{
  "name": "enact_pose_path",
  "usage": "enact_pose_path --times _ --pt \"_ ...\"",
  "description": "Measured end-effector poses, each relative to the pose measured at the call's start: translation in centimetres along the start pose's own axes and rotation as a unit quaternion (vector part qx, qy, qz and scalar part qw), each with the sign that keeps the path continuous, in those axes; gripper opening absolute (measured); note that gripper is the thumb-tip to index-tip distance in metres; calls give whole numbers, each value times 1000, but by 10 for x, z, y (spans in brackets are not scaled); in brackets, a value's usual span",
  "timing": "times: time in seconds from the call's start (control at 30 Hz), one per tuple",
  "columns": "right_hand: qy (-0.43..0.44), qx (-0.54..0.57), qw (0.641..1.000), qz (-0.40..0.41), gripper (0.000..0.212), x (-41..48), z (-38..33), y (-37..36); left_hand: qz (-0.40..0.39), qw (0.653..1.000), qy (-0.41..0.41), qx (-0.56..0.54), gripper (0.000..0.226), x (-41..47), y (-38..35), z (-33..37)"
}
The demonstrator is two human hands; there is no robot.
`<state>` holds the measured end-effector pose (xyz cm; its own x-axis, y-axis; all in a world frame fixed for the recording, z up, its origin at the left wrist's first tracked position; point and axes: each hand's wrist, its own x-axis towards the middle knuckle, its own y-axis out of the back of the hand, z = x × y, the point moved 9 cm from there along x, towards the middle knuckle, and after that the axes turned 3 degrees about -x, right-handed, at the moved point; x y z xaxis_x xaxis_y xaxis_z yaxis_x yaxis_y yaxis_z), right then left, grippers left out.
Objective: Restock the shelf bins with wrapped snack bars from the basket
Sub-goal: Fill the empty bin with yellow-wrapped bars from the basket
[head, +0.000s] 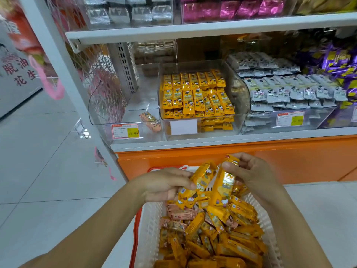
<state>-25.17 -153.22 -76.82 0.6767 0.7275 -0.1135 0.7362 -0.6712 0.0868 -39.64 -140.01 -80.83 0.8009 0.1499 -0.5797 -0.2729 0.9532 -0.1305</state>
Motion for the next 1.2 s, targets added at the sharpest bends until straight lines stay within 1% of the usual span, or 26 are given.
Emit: enact_pose_path --times 0.03,0.07,0.1,0.13,0.2,0.3,0.33,0.4,0.47,0.53,0.57,0.63,0.77,0.8,0.87,0.9,0.97,1.0,1.03,1.07,1.1,1.13,1.2 --pt "-1 -9 1000 10 69 1 1 4 6 999 -20 38 37 0 0 6" --pt "2 -16 1000 15 75 1 1 6 4 998 -24 55 35 -4 -4 10" --pt "11 -18 1000 14 75 2 0 7 3 998 -18 57 28 -2 -4 8" --pt "17 -21 1000 12 69 1 -3 8 -3 997 -13 75 23 -5 -10 9" --pt "31 -32 999 -2 51 -3 -12 4 -5 988 -30 149 23 -6 -12 13" --pt "44 -97 992 -70 31 -10 -21 -15 -7 971 -54 232 27 -8 -15 17" --pt "43 -125 986 -99 28 -13 -19 -23 -1 967 -52 250 25 -8 -15 16" --pt "40 -157 978 -134 33 -16 -15 -38 14 964 -54 258 27 -9 -15 17" --pt "48 -162 977 -130 41 -15 -10 -46 16 970 -59 234 30 -8 -16 17" --pt "48 -147 983 -95 43 -11 -6 -49 5 982 -60 178 21 -7 -20 16" --pt "43 -135 987 -74 44 -10 -5 -50 4 987 -60 150 21 -7 -22 17" --pt "38 -117 992 -27 47 -7 -4 -48 20 991 -65 112 28 -6 -20 19" --pt "80 -83 993 39 49 -7 -10 -44 51 992 -79 82 48 -5 -18 22" --pt "90 -74 992 53 48 -8 -12 -43 57 992 -82 79 46 -5 -18 24" --pt "110 -77 988 78 43 -12 -20 -40 65 991 -90 70 27 -7 -19 31" --pt "127 -99 983 90 40 -16 -28 -39 76 991 -98 57 22 -8 -17 37" --pt "168 -187 963 98 35 -23 -44 -38 115 986 -122 14 22 -11 -6 50" --pt "184 -238 949 92 37 -25 -51 -41 138 981 -133 -14 22 -12 0 57" --pt "195 -285 935 84 45 -26 -56 -45 160 976 -141 -44 22 -14 6 63" --pt "207 -324 920 81 57 -25 -61 -50 177 971 -147 -71 23 -14 11 68" --pt "225 -355 903 89 68 -25 -65 -55 187 966 -152 -90 25 -15 12 74" --pt "244 -381 885 106 75 -23 -70 -58 191 963 -159 -103 27 -15 12 80" --pt "281 -407 857 149 76 -22 -83 -59 178 961 -176 -121 27 -15 7 93"
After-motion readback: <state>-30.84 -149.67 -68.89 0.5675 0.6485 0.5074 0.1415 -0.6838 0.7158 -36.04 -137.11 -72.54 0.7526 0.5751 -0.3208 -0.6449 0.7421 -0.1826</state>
